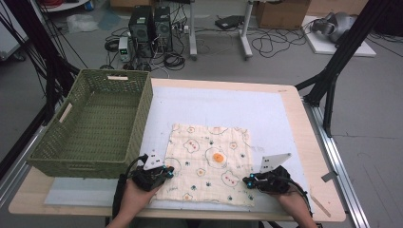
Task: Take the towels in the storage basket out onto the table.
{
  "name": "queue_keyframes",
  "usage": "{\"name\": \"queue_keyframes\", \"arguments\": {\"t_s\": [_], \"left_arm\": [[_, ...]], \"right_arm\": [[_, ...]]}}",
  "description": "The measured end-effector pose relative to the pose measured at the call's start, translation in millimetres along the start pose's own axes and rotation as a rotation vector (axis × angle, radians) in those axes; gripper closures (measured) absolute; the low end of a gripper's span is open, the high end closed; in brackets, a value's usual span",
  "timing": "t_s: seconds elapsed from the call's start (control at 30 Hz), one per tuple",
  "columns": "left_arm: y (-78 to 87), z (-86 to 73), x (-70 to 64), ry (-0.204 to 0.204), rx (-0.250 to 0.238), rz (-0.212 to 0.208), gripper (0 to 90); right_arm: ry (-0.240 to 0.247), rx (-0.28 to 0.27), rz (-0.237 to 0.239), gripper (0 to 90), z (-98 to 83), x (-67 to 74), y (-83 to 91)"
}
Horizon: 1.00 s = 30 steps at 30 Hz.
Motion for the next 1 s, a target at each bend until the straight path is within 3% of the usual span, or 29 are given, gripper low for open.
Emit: {"name": "queue_keyframes", "arguments": {"t_s": [0.17,0.27,0.37,0.53,0.67,0.8,1.0], "left_arm": [[2.9,0.4,-7.1,-0.015,-0.003,0.000,88.8],[4.1,2.7,-7.3,-0.013,-0.024,-0.006,86.0],[5.2,7.1,-6.5,-0.007,-0.066,-0.012,74.8],[4.7,14.9,-2.7,-0.024,-0.113,-0.016,68.4],[4.0,21.1,0.8,-0.022,-0.156,-0.026,61.2],[3.5,22.2,2.7,-0.017,-0.167,-0.040,56.8],[5.7,23.6,7.1,0.004,-0.190,-0.044,49.6]], "right_arm": [[-0.012,-0.010,-0.004,89.1,-4.7,1.0,6.3],[-0.022,-0.044,0.016,87.0,-4.5,2.9,7.7],[-0.034,-0.090,0.007,74.2,0.1,3.9,8.4],[-0.071,-0.162,-0.021,52.9,9.3,1.0,8.8],[-0.106,-0.196,-0.053,44.8,12.5,-6.1,10.4],[-0.133,-0.219,-0.076,38.4,12.2,-12.5,12.9],[-0.136,-0.221,-0.101,32.8,12.3,-17.7,12.2]]}}
Point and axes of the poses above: each handheld gripper's, and its own axes: y roughly backward along the jaws, z roughly out of its top, x roughly to its left, the point moved 5 cm from there along -y, roughly forward along the jaws, and after that the axes turned 4 degrees about z, right-handed, at the moved point
